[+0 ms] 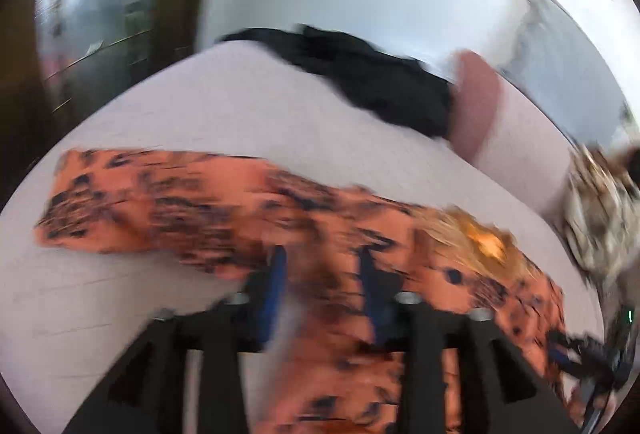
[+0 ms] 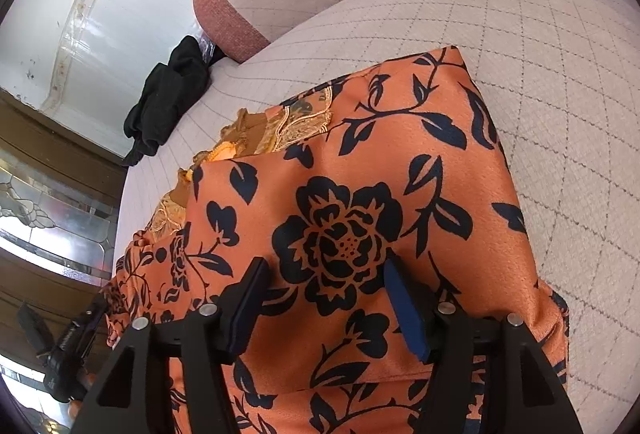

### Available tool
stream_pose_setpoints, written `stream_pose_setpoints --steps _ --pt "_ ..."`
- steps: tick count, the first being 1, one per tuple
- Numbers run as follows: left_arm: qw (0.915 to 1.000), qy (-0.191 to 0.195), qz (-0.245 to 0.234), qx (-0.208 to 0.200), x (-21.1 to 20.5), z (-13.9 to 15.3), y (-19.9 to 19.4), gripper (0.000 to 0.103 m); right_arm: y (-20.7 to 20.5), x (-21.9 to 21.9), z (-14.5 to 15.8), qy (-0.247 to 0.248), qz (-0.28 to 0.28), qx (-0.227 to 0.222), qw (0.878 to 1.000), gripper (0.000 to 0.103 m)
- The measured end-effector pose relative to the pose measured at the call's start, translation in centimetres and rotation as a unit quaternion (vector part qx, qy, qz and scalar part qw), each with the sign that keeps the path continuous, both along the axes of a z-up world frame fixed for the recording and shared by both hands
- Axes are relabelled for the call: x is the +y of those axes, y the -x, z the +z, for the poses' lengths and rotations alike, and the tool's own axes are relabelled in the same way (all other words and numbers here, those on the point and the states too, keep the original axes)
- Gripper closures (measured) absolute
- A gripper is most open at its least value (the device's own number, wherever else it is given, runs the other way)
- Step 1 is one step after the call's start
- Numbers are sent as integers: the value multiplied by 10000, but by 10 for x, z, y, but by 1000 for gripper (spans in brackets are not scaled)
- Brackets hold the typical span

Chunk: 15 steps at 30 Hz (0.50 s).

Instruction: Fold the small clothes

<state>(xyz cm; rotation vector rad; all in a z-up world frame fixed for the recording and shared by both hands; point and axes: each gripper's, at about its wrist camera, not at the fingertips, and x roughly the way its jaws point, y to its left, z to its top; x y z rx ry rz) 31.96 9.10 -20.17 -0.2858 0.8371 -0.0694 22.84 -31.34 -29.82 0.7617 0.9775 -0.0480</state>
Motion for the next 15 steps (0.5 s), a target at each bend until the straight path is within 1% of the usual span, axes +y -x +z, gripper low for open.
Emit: stream_pose_setpoints --steps 1,3,5,6,7,8,9,10,11,12,13,14,15 --pt "9993 58 362 74 21 -3 0 49 0 -1 -1 -2 1 -13 10000 37" --pt "9970 291 683 224 45 -9 -1 48 0 -1 -1 39 -2 -38 10000 37" --pt "9897 801 1103 447 77 -21 -2 48 0 4 1 157 -34 -50 9999 37" --pt "9860 992 1225 551 84 -28 -4 48 1 8 5 320 -65 -55 9995 37" --pt "9833 1134 1274 633 90 -34 -6 48 0 13 9 461 -54 -65 9989 37" --pt "9809 1268 1298 696 94 -40 -7 48 0 21 14 644 23 -151 9978 37" --pt "9774 1504 1286 746 103 -47 -11 48 0 29 18 776 121 -290 9965 37" --pt "9755 1638 1258 758 106 -50 -13 48 0 35 21 847 182 -367 9956 37" --pt "9734 1768 1237 775 108 -53 -14 46 -2 43 22 898 270 -399 9948 37" --pt "9696 1946 1238 818 112 -56 -16 43 -6 51 19 909 415 -314 9945 37" --pt "9619 2267 1281 837 120 -60 -16 41 -9 55 14 928 498 -196 9942 36" --pt "9531 2580 1352 819 127 -61 -15 37 -11 59 10 1079 529 -121 9927 36" --pt "9483 2733 1386 822 131 -62 -14 35 -10 63 10 1264 567 -190 9902 36"
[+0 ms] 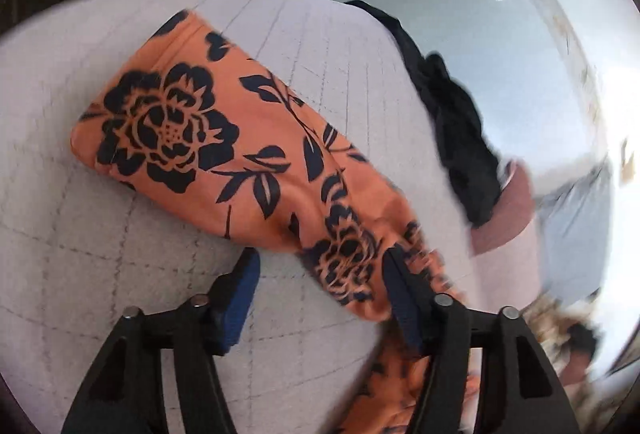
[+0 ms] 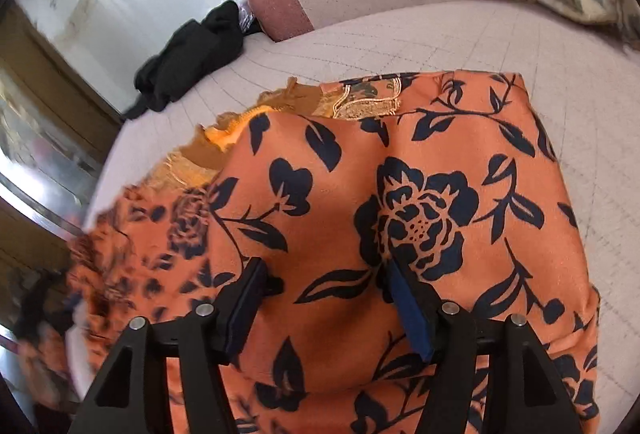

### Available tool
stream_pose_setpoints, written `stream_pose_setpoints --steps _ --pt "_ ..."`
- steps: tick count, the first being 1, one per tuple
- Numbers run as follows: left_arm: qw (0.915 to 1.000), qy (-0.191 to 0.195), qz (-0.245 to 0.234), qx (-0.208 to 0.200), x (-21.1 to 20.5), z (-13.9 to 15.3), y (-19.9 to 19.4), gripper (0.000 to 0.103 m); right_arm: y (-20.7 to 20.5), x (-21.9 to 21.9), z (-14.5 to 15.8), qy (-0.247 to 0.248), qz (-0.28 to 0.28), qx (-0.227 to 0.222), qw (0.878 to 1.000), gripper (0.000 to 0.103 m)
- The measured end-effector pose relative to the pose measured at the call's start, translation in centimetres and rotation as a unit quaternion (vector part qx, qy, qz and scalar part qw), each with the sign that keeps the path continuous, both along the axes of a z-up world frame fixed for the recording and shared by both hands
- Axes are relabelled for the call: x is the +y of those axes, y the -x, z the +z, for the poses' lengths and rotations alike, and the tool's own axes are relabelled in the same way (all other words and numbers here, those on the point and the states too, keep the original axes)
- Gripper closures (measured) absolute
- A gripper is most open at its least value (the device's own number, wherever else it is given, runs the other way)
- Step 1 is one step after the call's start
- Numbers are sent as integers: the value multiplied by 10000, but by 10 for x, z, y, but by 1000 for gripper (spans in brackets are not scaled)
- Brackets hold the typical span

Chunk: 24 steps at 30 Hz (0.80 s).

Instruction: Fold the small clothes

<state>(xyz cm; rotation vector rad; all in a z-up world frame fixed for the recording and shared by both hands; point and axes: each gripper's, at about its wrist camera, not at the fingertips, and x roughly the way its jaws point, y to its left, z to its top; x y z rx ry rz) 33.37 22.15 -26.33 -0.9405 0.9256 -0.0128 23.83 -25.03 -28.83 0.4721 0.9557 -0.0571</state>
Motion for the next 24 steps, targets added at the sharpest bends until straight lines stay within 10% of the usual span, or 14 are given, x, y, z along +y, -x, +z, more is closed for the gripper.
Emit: stream_pose_setpoints --steps 12,16,21,24 --pt "9870 1059 1134 -408 58 -13 -10 37 1 4 1 144 183 -47 9997 34" --pt "9912 365 1240 -271 53 -9 -17 98 2 3 1 108 155 -63 9998 34" --pt "9850 -282 1509 -791 53 33 -2 99 2 4 2 143 142 -55 9998 34" --pt "9587 -1504 1972 -1391 48 93 22 99 2 4 2 130 155 -59 9998 34"
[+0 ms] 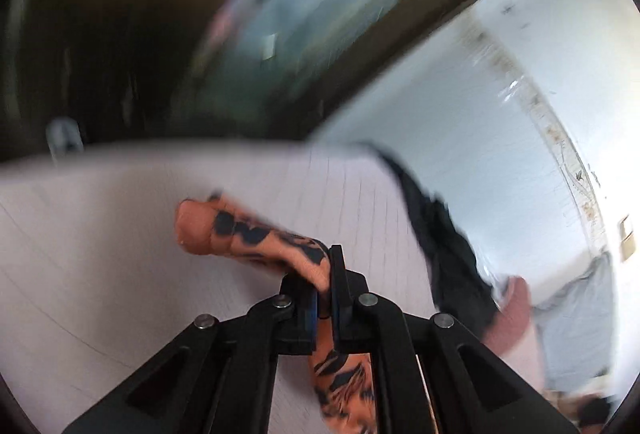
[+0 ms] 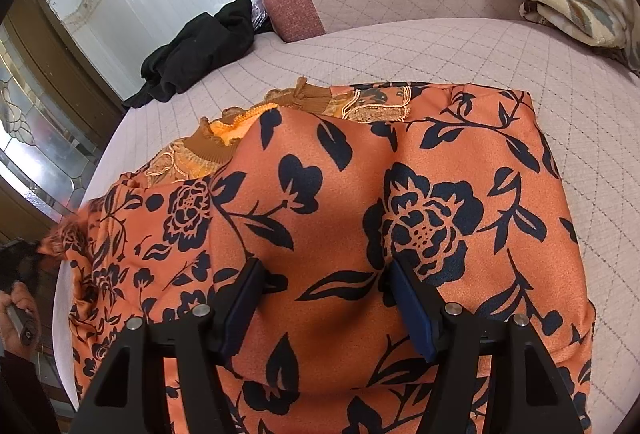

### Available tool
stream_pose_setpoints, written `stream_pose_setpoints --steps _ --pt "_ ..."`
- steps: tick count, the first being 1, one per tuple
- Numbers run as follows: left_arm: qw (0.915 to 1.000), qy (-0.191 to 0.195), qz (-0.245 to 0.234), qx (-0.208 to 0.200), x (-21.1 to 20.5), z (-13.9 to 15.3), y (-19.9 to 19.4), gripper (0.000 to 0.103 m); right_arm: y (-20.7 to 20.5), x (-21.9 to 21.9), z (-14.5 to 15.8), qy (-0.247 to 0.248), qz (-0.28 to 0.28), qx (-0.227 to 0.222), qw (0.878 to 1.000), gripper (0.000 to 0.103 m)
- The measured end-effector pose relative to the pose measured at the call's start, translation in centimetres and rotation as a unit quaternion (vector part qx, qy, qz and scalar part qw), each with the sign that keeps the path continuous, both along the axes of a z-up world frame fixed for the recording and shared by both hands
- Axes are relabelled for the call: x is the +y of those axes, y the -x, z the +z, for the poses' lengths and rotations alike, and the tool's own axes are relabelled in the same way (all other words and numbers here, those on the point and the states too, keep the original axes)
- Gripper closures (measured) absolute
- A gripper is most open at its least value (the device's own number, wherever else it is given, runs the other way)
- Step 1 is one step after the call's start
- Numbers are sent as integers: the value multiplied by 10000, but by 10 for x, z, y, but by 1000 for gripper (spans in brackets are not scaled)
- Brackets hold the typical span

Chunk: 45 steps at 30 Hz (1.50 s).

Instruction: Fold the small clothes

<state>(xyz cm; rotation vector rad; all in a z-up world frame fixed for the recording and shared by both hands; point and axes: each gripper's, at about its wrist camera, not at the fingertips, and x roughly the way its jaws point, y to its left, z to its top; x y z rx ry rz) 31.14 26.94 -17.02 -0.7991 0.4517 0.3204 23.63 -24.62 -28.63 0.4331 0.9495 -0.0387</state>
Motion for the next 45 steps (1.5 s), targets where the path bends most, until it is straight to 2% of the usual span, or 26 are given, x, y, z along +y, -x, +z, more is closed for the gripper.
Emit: stream_pose_setpoints --steps 2,5,7,10,15,18,21,24,27,28,29,30,32,33,34,35,36,37,38,39,40,41,42,43,44,45 --pt "9972 -608 369 -249 -3 29 17 99 0 0 0 -18 4 1 10000 34" --pt "9892 -1203 703 -462 2 53 43 99 -1 0 0 -7 -4 12 10000 34" --pt "9849 -1403 814 -597 5 65 52 99 -1 2 0 49 -8 14 10000 34" --pt "9860 -1415 603 -645 7 73 48 99 -2 6 0 153 -1 19 9999 34" --pt "9873 -1418 -94 -705 -25 87 39 99 -3 4 2 15 -49 63 10000 34" --pt "9842 -1488 -590 -756 -61 95 35 99 0 -10 6 -477 -170 19 9987 34" --pt "9739 -1690 -1275 -816 -116 100 32 99 6 -33 14 -943 -447 -194 9944 34" --pt "9565 -1873 -2066 -855 -182 99 29 99 14 -55 22 -1258 -740 -428 9884 34" --pt "9293 -2018 -2982 -828 -258 87 29 99 23 -82 28 -1414 -1205 -601 9807 34" --pt "9112 -2121 -3453 -742 -292 78 29 97 25 -89 29 -1452 -1290 -630 9789 34" --pt "8953 -2212 -3816 -628 -317 69 29 88 27 -96 29 -1502 -1389 -657 9766 34" --pt "8584 -2384 -4520 -451 -358 54 32 79 29 -103 29 -1554 -1475 -680 9744 34" --pt "8057 -2821 -5200 -285 -400 38 44 36 32 -113 29 -1647 -1596 -737 9706 34" --pt "7830 -3201 -5327 -276 -416 32 53 35 34 -118 29 -1691 -1653 -769 9686 34" --pt "7676 -3567 -5308 -435 -424 30 63 35 36 -122 29 -1738 -1700 -802 9667 34" --pt "7618 -3669 -5307 -583 -423 32 67 34 37 -126 30 -1790 -1727 -838 9649 34" --pt "7637 -3568 -5322 -787 -413 39 69 33 37 -128 31 -1825 -1739 -863 9639 34" --pt "7716 -3396 -5309 -858 -402 46 66 28 37 -130 33 -1841 -1736 -885 9634 34" --pt "7902 -3084 -5216 -920 -383 55 60 22 37 -129 34 -1844 -1718 -908 9634 34" --pt "8024 -2906 -5128 -938 -373 59 55 20 36 -127 35 -1850 -1683 -938 9637 34" --pt "8260 -2574 -4925 -946 -348 66 45 18 39 -126 36 -1862 -1643 -964 9639 34" --pt "8424 -2347 -4763 -916 -329 70 36 17 37 -123 37 -1882 -1576 -986 9644 34" --pt "8674 -2029 -4475 -793 -299 70 23 17 35 -119 38 -1917 -1473 -1008 9651 34" --pt "8848 -1844 -4233 -636 -279 67 13 17 37 -114 39 -1952 -1368 -1032 9657 34" --pt "9005 -1681 -3985 -442 -260 61 4 17 36 -110 39 -1976 -1269 -1057 9663 34" --pt "9091 -1589 -3839 -311 -251 58 0 17 35 -104 40 -1998 -1155 -1086 9669 34"
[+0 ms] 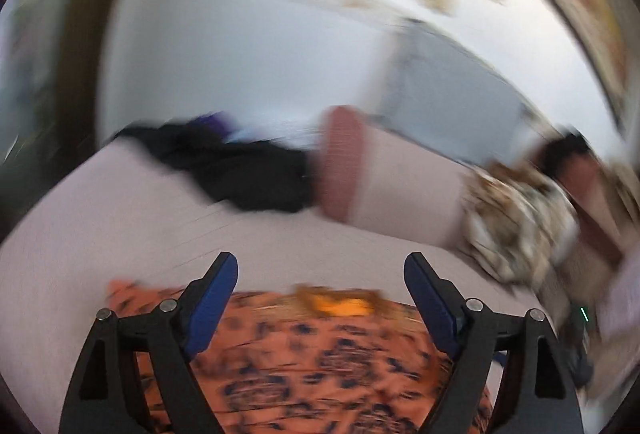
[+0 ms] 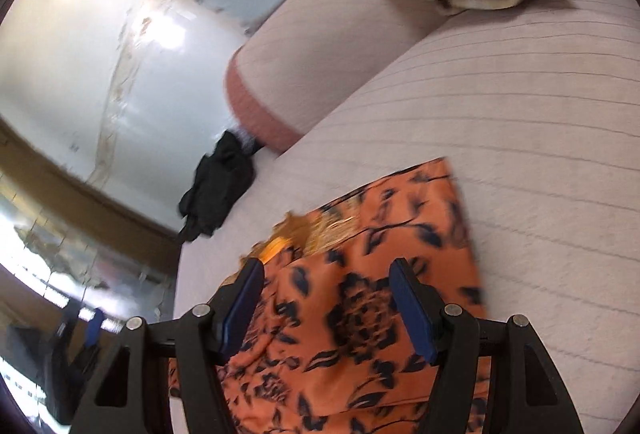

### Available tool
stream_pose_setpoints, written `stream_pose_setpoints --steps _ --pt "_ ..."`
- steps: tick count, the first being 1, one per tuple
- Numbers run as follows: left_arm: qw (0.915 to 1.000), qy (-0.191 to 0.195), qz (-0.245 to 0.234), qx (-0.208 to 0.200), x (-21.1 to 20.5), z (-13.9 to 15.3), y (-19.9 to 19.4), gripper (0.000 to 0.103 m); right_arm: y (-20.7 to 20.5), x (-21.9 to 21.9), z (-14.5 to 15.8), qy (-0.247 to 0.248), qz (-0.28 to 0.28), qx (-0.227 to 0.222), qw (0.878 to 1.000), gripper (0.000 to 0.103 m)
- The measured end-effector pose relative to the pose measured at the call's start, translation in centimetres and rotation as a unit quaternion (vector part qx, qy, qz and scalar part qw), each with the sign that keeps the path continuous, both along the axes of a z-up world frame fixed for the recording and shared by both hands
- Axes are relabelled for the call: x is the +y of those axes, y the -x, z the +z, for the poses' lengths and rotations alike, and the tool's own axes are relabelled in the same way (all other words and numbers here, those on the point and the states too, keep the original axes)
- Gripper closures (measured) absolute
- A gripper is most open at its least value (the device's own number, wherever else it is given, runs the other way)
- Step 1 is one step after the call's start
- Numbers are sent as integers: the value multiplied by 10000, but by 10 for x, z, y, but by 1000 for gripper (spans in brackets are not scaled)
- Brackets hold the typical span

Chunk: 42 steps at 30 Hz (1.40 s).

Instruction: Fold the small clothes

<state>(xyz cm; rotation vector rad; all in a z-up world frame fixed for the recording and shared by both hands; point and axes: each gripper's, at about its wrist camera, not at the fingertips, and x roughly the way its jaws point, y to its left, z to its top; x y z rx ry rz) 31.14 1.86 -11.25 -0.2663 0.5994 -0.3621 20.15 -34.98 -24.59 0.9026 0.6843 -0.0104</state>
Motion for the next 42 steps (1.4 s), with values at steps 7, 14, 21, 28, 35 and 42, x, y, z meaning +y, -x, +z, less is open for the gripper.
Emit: stream_pose_setpoints --steps 7,14,21,28,35,42 --pt "9705 -100 1734 1671 85 -74 -31 17 -32 53 -7 -563 918 -263 9938 34" --pt "9595 -503 1727 2166 106 -105 -26 17 -70 85 -31 -403 1035 100 9938 43" --pt "9585 -559 1645 2258 97 -116 -29 17 -84 97 -58 -349 1141 438 9919 66" --pt "9569 -579 1707 2276 98 -116 -31 17 -72 111 -37 457 1063 75 9933 83" --pt "9565 -666 1628 2327 86 -121 -36 17 -69 131 -14 1230 1298 -115 9838 80" --pt "9570 -656 1603 2329 87 -122 -38 17 -67 124 -18 1170 1155 -257 9861 84"
